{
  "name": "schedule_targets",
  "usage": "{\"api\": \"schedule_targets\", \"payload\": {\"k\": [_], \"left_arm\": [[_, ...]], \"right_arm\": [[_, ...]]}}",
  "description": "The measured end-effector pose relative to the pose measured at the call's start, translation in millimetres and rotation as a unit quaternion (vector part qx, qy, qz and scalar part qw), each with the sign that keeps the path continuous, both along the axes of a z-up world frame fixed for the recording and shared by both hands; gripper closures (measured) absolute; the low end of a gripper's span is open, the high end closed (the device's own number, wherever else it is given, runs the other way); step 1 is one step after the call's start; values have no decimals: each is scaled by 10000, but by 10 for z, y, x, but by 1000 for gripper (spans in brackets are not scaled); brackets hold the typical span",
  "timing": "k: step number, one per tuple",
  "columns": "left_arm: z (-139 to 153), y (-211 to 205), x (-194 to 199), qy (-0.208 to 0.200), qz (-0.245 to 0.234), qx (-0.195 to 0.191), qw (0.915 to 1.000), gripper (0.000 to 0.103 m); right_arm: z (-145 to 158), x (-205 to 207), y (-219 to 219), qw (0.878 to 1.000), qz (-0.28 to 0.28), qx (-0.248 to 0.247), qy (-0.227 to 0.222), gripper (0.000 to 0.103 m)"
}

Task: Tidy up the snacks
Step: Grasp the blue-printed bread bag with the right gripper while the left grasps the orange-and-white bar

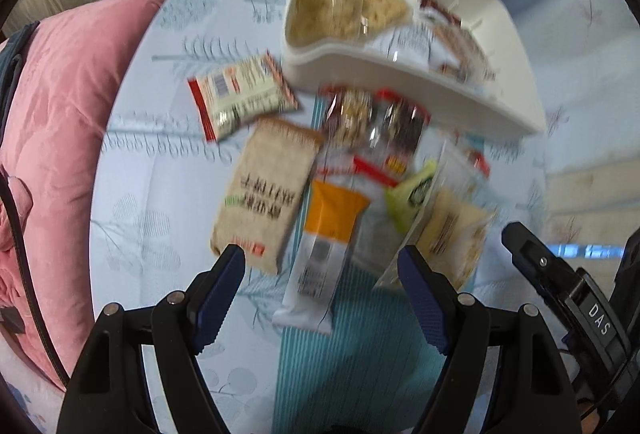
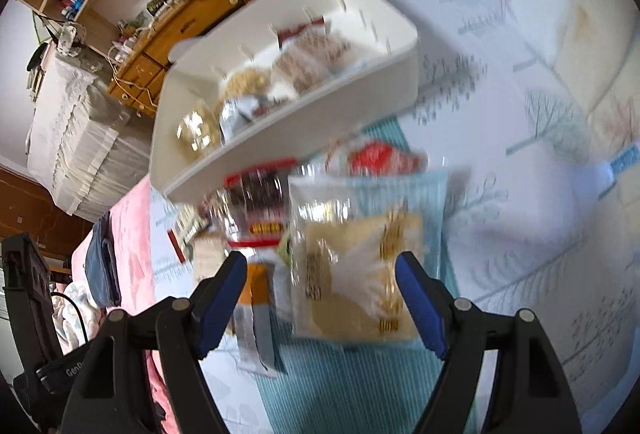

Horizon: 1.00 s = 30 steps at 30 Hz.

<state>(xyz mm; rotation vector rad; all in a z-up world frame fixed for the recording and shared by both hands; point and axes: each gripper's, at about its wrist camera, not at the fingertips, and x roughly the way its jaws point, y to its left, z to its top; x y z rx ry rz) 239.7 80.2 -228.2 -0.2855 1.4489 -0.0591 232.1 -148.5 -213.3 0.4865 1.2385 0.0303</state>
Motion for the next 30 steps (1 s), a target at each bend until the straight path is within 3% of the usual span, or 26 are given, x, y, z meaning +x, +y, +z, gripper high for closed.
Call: {"api": "schedule_targets", "payload": {"k": [5, 14, 22, 30], "left_arm": [[-224, -90, -153, 232, -224, 64, 9995, 26], [-638, -237, -407, 592, -411, 46, 9974, 26], [-856, -380, -531, 717, -537, 135, 9959, 31], [-870, -565, -470, 534, -510, 327, 9967, 33]], "right_arm": [[-259, -138, 50, 9994, -85, 52, 341, 13], [-641, -295, 27, 9959, -368, 146, 812, 11], [-762, -326, 62, 9953, -370, -206, 868, 4], [-828, -181, 123, 9944, -307, -482, 889, 0]]}}
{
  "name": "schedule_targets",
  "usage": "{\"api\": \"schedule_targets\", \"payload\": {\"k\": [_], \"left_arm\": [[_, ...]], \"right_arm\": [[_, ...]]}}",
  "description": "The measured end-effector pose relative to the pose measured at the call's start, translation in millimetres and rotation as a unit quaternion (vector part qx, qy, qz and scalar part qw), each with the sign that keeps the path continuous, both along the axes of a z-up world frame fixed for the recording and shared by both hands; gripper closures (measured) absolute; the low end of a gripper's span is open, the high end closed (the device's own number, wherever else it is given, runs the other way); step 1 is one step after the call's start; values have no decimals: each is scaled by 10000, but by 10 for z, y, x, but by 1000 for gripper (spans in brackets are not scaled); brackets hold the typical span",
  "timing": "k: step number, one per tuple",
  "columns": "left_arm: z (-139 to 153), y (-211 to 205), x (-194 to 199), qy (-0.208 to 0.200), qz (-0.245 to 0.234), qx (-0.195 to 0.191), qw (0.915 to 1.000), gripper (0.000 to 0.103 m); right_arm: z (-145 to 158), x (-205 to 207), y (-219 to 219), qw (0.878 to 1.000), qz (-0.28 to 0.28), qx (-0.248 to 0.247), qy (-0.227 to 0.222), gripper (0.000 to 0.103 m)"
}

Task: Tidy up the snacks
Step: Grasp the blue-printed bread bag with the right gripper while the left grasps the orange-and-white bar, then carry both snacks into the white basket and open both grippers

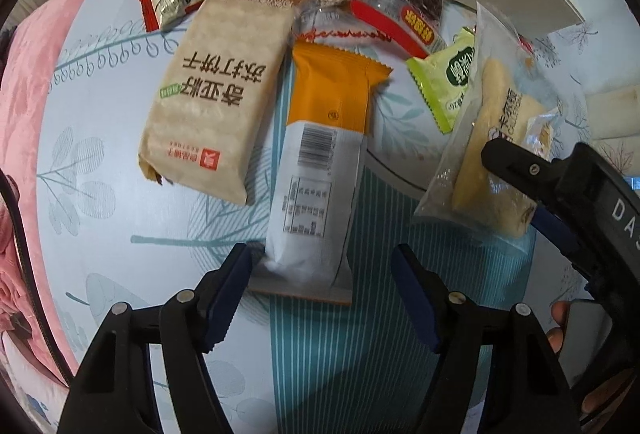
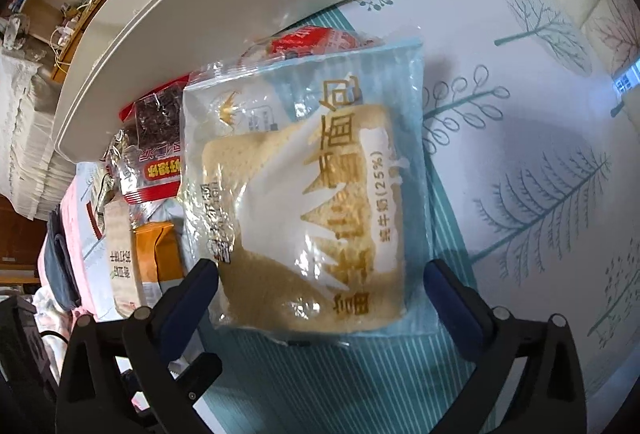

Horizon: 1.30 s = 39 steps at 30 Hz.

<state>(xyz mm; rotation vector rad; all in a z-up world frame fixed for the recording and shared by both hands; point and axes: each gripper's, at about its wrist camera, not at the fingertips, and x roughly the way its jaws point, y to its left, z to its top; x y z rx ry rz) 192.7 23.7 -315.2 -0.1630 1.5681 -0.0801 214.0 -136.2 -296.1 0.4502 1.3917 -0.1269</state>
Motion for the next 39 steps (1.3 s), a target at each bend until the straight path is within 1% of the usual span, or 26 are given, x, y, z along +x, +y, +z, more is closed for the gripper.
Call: {"api": "schedule_targets", "payload": {"k": [4, 10, 12, 13, 17, 20, 27, 29, 31, 32, 33, 37, 39], "left_arm": [[-5, -90, 50, -119, 25, 139, 9998, 38], [17, -177, 197, -270, 135, 313, 9991, 52], [15, -183, 237, -299, 174, 363, 9987, 61], [16, -189, 243, -316, 196, 379, 9986, 62], [22, -51, 349, -334, 354, 259, 9985, 64], [2, 16, 386, -337, 381, 268, 9983, 64], [20, 82, 285, -226, 512, 73, 9984, 65], [-3, 117, 302, -106, 594, -17, 9982, 66], [-23, 133, 297, -3, 689, -138, 9975, 66], [-23, 147, 300, 31, 725, -186, 9972, 66], [-21, 158, 303, 56, 746, -223, 9970, 70], [50, 207, 285, 115, 800, -371, 9960, 70], [154, 235, 255, 124, 793, -432, 9958, 71]], "right_arm": [[8, 64, 62, 9999, 35, -100, -5, 0], [8, 198, 200, 9996, 50, -266, 20, 0], [7, 230, 224, 9995, 78, -304, 13, 0], [3, 246, 230, 9995, 78, -307, 6, 0], [-10, 310, 265, 9994, 74, -337, 7, 0], [-20, 341, 284, 9991, 133, -405, 16, 0], [-58, 444, 425, 9967, 498, -626, 140, 0], [-56, 459, 449, 9965, 537, -622, 149, 2], [-34, 469, 474, 9959, 639, -629, 135, 8], [-13, 466, 482, 9956, 678, -628, 131, 9], [-6, 465, 495, 9955, 703, -616, 143, 10], [13, 470, 486, 9956, 768, -509, 194, 12], [13, 468, 462, 9958, 767, -416, 272, 12]]}}
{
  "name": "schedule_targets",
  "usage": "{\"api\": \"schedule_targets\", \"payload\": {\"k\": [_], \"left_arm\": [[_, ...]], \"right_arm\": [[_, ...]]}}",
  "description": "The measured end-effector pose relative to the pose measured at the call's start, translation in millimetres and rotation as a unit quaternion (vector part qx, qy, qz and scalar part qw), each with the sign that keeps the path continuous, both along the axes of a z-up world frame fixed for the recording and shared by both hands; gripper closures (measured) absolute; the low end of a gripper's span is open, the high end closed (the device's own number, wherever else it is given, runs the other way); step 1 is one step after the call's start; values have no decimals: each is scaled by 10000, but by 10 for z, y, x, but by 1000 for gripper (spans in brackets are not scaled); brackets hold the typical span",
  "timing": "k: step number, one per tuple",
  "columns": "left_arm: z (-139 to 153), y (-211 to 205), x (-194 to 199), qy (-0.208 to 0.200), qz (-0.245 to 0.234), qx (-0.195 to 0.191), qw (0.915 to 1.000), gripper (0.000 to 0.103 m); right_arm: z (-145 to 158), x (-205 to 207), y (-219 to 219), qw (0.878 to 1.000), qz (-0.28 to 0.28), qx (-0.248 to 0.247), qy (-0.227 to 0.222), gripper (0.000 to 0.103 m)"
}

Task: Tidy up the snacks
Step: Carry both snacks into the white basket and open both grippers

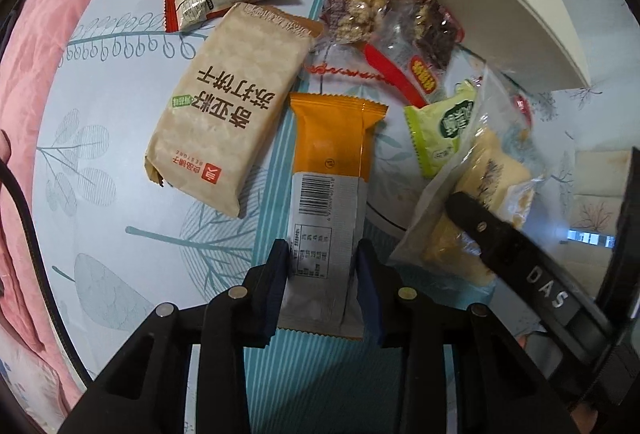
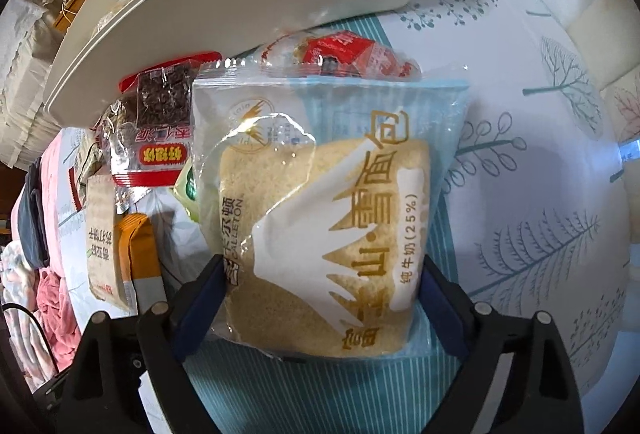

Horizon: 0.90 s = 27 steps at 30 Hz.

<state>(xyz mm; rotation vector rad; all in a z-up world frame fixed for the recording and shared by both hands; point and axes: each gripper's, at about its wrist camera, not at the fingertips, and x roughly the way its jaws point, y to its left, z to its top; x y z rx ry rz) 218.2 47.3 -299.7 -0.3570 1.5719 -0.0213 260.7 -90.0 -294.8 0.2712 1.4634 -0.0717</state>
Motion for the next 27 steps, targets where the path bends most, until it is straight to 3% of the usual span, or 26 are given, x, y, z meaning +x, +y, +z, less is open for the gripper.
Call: {"api": "schedule_targets", "payload": {"k": [4, 8, 12, 21, 27], "left_arm": [[148, 62, 54, -50, 66, -249, 9997, 71], [371, 117, 129, -247, 39, -287, 9993, 71], [662, 178, 196, -455, 94, -343, 9983, 71], [1238, 255, 473, -1292, 387, -319, 9904, 71], [1446, 288, 722, -1817, 713, -217, 9805, 71]], "right_arm": [[22, 1, -197, 9992, -13, 338, 220, 13], [42, -35, -315, 9920, -185, 1102, 590, 13], [193, -25, -341, 9872, -76, 1471, 617, 13], [731, 172, -448, 9816, 549, 1828, -69, 13], [1107, 320, -478, 9763, 805, 1902, -642, 13]]}}
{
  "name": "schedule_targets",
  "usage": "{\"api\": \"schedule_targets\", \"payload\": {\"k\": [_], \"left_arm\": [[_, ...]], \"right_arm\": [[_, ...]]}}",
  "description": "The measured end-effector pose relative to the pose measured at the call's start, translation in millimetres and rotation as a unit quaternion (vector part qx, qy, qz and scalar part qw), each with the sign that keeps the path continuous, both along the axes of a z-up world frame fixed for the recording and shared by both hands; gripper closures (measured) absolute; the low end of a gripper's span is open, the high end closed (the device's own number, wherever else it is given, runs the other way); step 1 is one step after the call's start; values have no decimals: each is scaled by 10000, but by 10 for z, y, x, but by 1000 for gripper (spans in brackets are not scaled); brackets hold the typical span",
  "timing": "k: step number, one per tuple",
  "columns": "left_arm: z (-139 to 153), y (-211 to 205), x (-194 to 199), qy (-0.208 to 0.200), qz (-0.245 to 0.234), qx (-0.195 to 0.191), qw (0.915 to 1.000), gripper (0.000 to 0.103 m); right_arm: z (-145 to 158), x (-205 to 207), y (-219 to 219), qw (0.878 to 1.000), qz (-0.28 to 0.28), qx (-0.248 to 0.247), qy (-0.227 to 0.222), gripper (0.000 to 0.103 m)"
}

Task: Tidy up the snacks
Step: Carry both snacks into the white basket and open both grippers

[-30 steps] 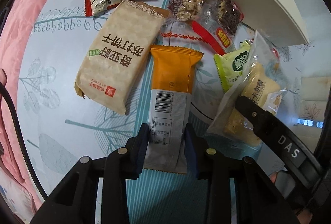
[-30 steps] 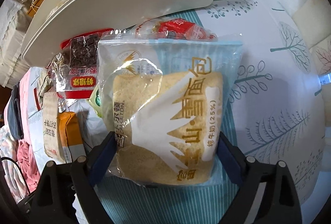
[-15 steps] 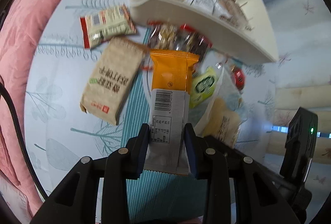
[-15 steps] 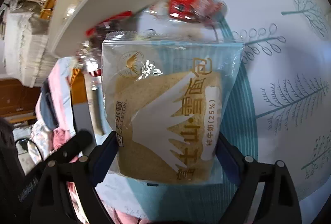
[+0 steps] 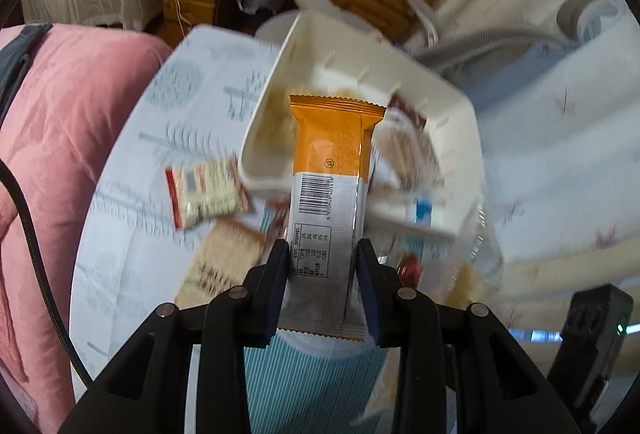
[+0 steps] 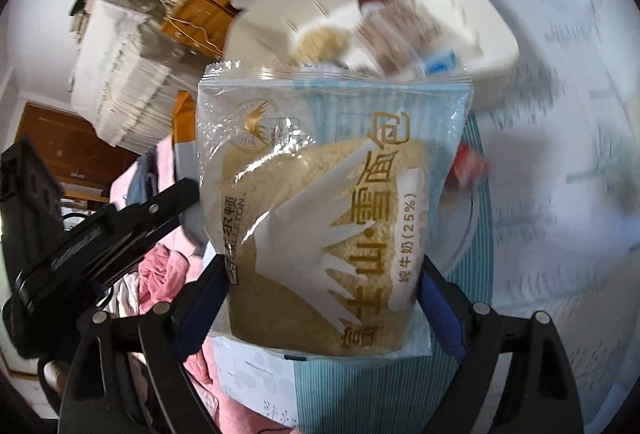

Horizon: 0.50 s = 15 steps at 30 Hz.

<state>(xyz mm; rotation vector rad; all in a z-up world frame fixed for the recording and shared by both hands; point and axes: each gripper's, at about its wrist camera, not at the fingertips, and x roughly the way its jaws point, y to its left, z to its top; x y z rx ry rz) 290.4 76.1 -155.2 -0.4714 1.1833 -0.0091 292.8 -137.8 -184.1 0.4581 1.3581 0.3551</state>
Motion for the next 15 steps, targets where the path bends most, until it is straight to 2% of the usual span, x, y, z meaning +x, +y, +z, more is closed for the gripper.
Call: {"api": "schedule_targets", "payload": {"k": [6, 15], "left_arm": [[68, -78, 285, -406, 176, 63, 9990, 71], [-43, -177, 591, -876, 274, 22, 9958, 71]], "right_arm": [[249, 168, 102, 9982, 114, -133, -581, 13], [285, 481, -47, 9897, -10, -497, -1346, 13]]}}
